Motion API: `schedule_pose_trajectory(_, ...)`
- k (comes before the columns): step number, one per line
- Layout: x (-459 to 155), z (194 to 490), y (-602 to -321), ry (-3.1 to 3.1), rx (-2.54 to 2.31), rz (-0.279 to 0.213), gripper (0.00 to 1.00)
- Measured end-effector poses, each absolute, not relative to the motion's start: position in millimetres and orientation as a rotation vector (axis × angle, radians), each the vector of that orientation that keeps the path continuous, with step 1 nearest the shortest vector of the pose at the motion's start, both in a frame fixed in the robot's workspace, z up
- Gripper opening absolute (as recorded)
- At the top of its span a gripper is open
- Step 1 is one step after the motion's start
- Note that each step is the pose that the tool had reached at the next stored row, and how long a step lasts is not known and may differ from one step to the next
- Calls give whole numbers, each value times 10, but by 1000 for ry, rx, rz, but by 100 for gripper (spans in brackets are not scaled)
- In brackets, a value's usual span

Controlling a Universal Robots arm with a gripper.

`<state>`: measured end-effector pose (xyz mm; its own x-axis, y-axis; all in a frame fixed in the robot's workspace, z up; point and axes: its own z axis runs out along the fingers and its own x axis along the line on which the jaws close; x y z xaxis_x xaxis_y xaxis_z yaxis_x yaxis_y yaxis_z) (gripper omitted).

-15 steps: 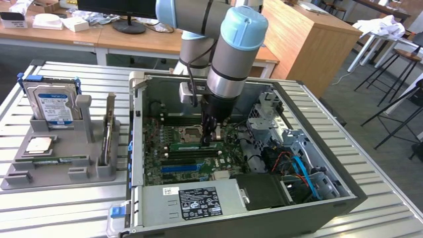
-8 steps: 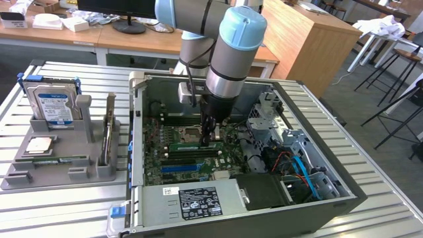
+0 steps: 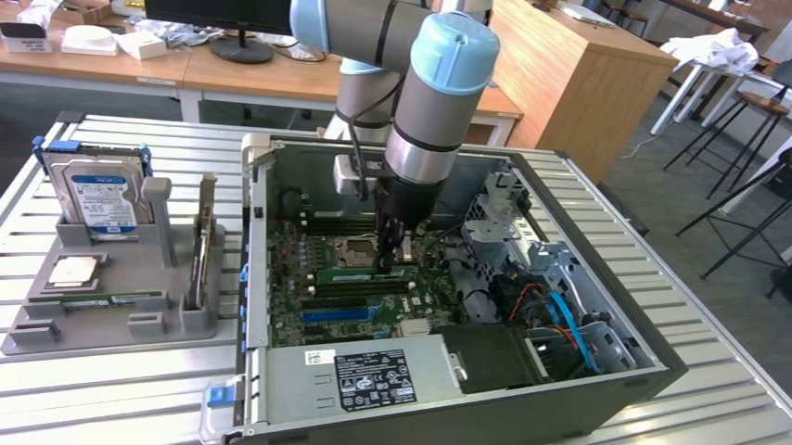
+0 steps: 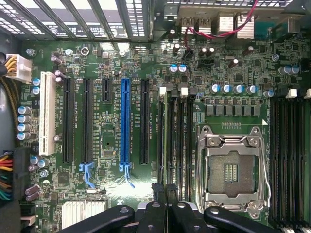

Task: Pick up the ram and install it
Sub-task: 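Insert the ram into the slot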

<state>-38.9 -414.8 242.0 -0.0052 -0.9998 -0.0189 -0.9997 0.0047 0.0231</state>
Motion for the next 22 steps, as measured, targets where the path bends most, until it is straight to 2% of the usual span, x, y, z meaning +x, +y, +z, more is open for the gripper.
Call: schedule_pose_trajectory(22, -386, 2357, -4149, -2225, 2214, -47, 11)
